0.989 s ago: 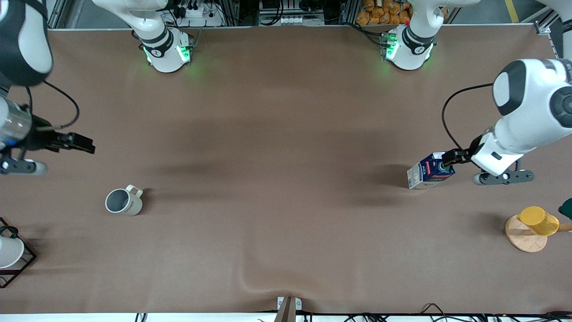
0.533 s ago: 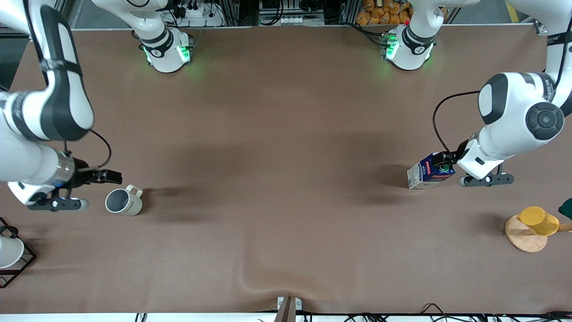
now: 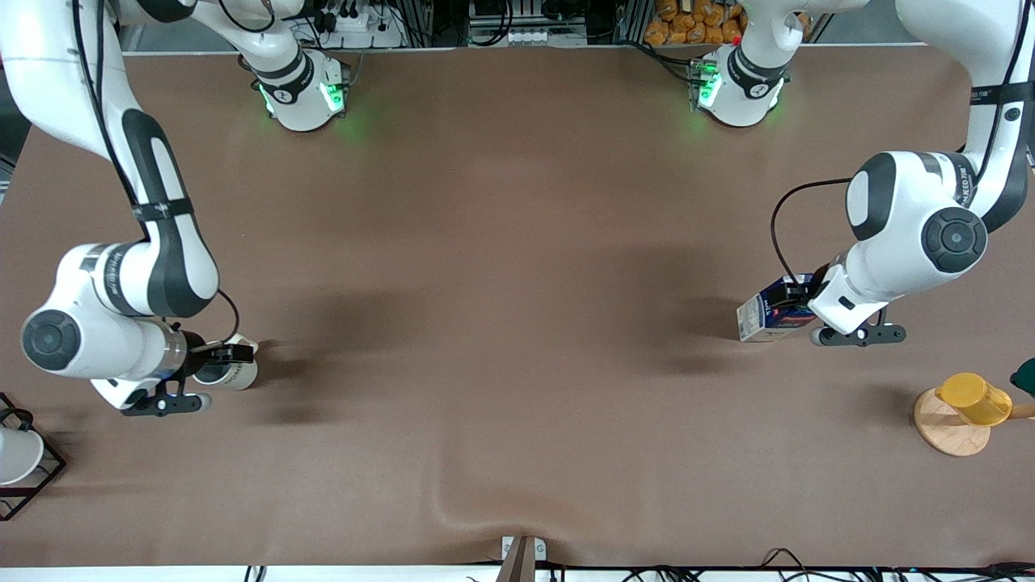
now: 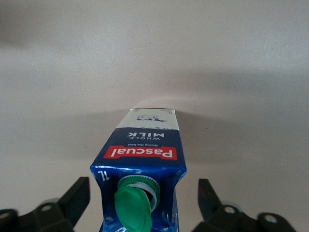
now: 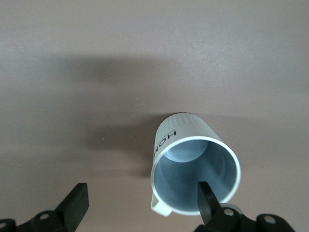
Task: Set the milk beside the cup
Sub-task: 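Close the left gripper on the carton while the right gripper grips the mug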
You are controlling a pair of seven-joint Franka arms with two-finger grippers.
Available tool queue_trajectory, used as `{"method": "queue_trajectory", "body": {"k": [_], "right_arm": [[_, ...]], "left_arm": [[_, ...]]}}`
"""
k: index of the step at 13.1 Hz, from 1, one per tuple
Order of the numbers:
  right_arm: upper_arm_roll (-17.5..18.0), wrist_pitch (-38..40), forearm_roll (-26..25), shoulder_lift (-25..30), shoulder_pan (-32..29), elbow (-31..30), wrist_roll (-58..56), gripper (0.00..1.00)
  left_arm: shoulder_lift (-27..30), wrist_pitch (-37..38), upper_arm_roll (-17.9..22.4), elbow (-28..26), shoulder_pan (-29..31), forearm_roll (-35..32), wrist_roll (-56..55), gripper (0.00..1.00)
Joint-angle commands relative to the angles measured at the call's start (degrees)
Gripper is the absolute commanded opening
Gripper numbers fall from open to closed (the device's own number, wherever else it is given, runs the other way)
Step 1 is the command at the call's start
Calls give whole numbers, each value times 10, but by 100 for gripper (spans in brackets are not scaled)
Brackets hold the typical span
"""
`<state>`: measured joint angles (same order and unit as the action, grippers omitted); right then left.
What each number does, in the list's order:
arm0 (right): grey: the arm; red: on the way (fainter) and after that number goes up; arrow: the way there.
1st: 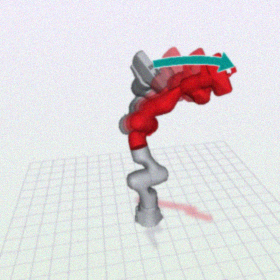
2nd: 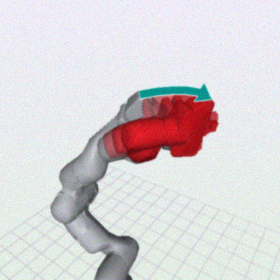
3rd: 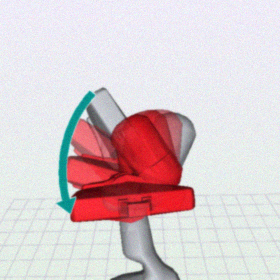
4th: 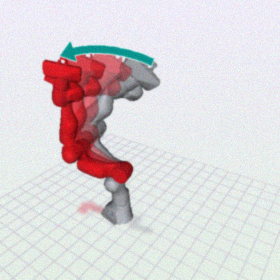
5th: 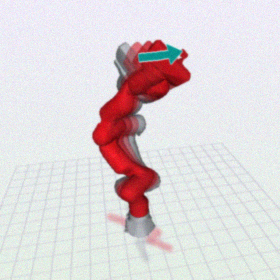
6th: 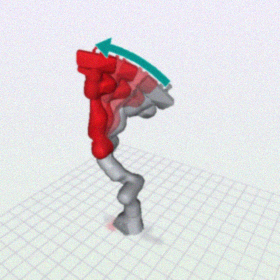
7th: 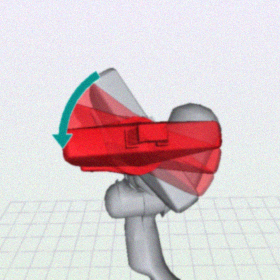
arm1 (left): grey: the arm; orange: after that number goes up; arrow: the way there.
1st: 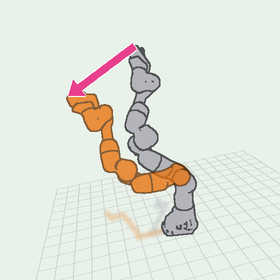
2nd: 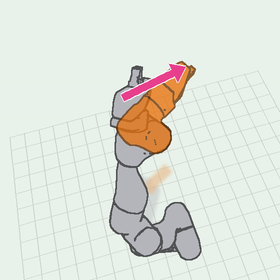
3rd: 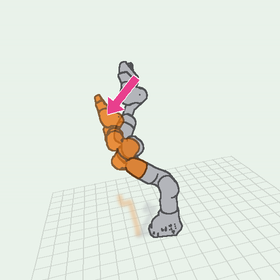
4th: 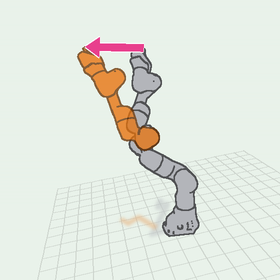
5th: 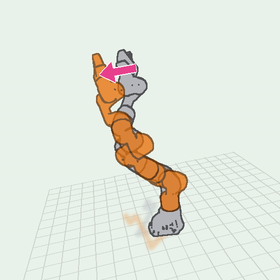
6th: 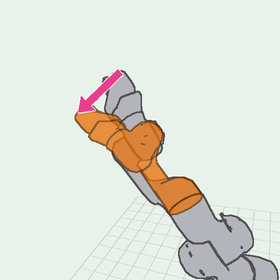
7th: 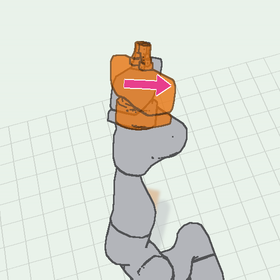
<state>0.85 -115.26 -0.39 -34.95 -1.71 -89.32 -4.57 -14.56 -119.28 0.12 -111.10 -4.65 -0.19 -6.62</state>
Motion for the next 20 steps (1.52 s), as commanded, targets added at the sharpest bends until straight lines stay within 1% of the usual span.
{"method": "queue_trajectory", "body": {"k": [1,2,3,4,5,7,8,10,12,13,14,18,20], "right_arm": [[4,5,-13,-28,0,19,-6,100],[4,4,-15,-32,0,19,-5,100],[4,4,-21,-34,0,19,-6,92],[4,4,-24,-35,-1,19,-6,40],[4,6,-27,-35,-1,18,-9,0],[4,5,-28,-36,-4,18,-12,0],[4,5,-28,-36,-4,18,-12,0],[5,5,-28,-36,-4,18,-12,0],[4,5,-27,-33,-5,20,-12,0],[4,5,-27,-29,-4,20,-13,0],[4,7,-26,-28,0,34,-19,0],[9,22,-22,-20,39,73,-48,0],[27,34,-18,-21,65,86,-61,0]], "left_arm": [[-7,-3,-1,5,2,12,6,55],[-8,-3,-1,6,1,12,5,44],[-10,-4,-1,7,0,12,5,32],[-10,-3,-1,9,0,12,5,31],[-9,-3,-1,11,0,12,5,31],[-1,3,-1,20,0,12,9,33],[2,14,-1,36,0,12,6,33],[11,71,-5,69,0,12,9,33],[12,120,-18,111,0,12,6,33],[15,139,-18,125,0,12,6,33],[17,153,-19,132,0,12,9,33],[20,164,-44,156,0,12,0,33],[21,176,-47,163,-1,12,-2,33]]}}
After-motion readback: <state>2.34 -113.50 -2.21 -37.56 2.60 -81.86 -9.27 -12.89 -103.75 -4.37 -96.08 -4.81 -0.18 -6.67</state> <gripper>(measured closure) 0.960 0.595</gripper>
